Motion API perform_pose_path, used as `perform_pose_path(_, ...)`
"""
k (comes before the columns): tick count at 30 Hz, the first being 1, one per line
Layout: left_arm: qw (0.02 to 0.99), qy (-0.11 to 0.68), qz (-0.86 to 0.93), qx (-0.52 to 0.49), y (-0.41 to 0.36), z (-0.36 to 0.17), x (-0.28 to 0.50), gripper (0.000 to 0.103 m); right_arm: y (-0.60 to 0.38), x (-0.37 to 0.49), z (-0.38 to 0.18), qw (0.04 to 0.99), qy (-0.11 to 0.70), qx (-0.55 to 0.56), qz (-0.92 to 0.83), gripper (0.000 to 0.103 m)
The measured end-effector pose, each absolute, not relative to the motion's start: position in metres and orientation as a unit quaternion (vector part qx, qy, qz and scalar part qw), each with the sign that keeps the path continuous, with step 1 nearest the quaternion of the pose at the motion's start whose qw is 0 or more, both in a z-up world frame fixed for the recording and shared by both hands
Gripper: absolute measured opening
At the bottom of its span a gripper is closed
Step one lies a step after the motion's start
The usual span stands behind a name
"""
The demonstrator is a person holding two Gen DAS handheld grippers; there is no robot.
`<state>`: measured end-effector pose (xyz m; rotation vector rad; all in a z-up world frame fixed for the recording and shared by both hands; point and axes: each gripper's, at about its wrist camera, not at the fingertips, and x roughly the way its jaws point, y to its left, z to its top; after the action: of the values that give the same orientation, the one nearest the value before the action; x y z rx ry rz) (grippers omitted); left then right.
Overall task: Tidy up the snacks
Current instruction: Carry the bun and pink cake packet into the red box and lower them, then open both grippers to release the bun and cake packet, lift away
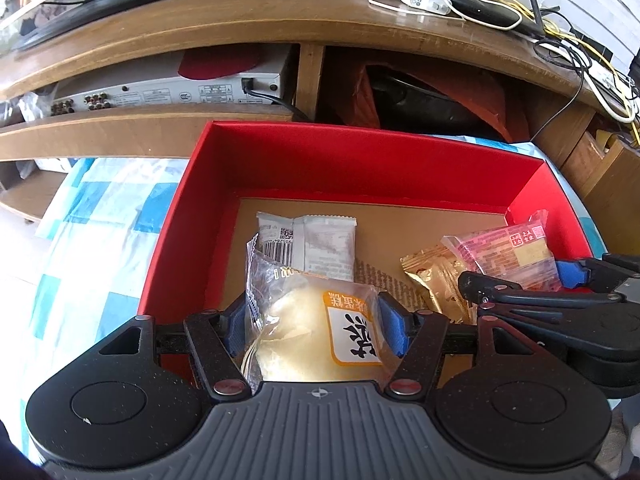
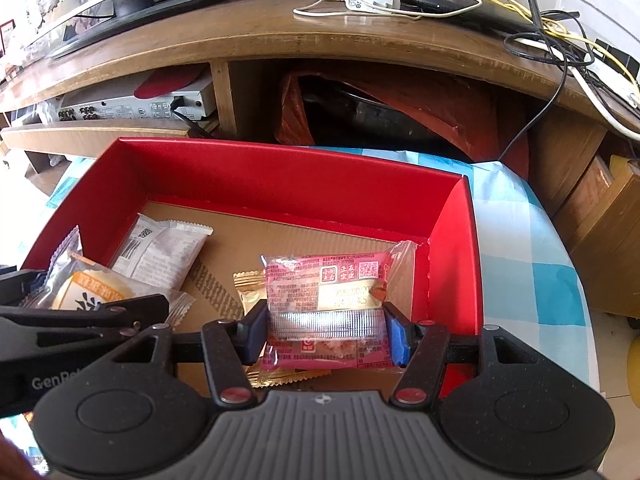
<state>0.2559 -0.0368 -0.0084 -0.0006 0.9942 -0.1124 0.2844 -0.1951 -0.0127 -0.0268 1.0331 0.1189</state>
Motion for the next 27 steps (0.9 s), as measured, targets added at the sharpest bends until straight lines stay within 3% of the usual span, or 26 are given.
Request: perform_pose_path(27,0.888,0.455,-0.059,0.007,-0.037,0.012,0.241,0.085,-0.205,0.270,0.014,0.886,0.462,-0.005,0.048,0.069)
